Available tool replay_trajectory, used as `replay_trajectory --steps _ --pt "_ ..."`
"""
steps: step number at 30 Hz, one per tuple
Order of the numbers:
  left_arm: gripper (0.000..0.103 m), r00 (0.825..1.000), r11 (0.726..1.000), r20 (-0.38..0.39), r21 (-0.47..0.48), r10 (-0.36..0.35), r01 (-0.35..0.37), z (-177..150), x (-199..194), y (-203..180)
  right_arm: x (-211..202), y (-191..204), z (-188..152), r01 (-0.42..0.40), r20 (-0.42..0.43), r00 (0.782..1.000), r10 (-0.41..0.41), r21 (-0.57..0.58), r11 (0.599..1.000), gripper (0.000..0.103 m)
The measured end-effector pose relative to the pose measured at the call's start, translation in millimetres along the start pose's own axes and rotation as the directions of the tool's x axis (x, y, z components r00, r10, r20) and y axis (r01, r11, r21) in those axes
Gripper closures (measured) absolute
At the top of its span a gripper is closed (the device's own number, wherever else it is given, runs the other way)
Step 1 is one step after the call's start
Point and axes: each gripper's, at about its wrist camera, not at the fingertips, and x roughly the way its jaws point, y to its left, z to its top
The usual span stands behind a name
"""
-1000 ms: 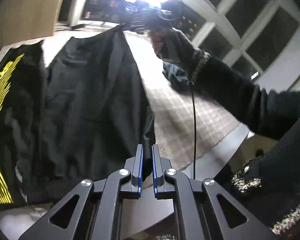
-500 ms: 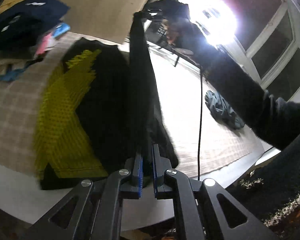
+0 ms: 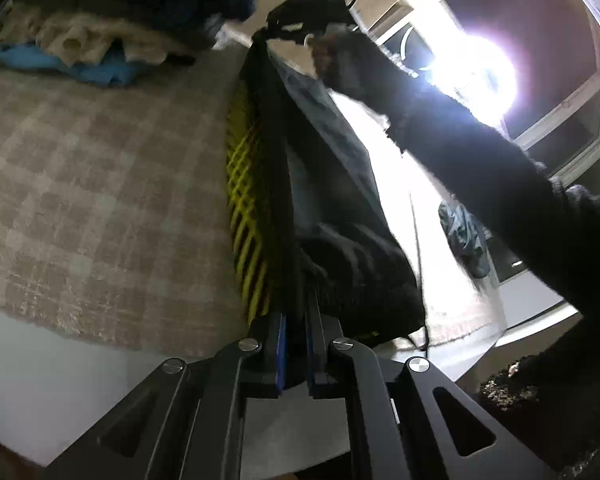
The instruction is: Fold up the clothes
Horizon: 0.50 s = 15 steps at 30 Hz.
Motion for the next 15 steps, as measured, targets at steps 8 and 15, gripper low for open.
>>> replay_trajectory --steps 8,15 --pt "0.089 0.995 0.989 -0.018 0.117 0.098 -0.095 17.8 -28.0 -11.0 -104.4 -62.9 -57.5 -0.144 0.145 0.982 0.125 0.134 0.981 0.077" --pt "0.081 0.998 0.941 -0.045 0.338 0.052 -0.034 83.9 -8.9 -29.3 -118.0 -70.5 -173.5 -0.143 0.015 0.990 0.142 0.123 0.982 0.077"
